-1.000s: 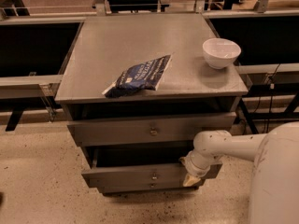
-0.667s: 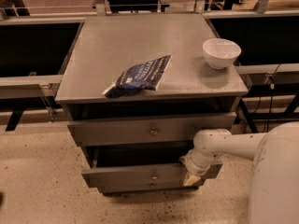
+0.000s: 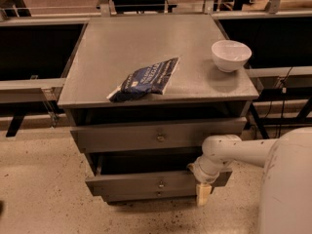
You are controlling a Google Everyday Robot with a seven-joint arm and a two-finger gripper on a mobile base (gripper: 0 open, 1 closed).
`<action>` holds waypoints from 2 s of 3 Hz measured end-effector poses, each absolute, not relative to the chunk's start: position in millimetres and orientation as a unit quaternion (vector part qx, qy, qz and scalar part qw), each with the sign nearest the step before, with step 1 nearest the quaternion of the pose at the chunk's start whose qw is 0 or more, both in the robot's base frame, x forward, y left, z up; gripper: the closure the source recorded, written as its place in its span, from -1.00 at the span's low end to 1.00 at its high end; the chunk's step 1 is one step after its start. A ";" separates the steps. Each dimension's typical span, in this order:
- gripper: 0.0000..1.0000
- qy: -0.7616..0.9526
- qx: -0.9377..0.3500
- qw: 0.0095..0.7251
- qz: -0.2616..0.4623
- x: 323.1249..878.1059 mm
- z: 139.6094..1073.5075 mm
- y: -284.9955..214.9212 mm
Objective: Open middle drawer
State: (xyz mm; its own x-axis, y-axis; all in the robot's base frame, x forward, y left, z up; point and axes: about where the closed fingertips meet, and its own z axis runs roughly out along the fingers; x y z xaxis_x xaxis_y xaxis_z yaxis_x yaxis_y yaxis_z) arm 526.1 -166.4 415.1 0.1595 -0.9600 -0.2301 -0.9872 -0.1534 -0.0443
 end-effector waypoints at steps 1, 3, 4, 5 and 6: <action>-1.00 0.648 -0.753 0.087 0.076 523.9 413.2 -166.0; -0.66 0.651 -0.752 0.073 0.079 521.7 413.0 -161.5; -0.21 0.650 -0.751 0.077 0.087 520.2 413.9 -160.7; 0.25 0.647 -0.749 0.093 0.107 517.4 416.3 -158.4; 0.62 0.647 -0.749 0.093 0.107 522.5 416.3 -160.0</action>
Offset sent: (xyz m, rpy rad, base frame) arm -0.0023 -0.0002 -0.0010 -0.0138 0.0188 -0.0230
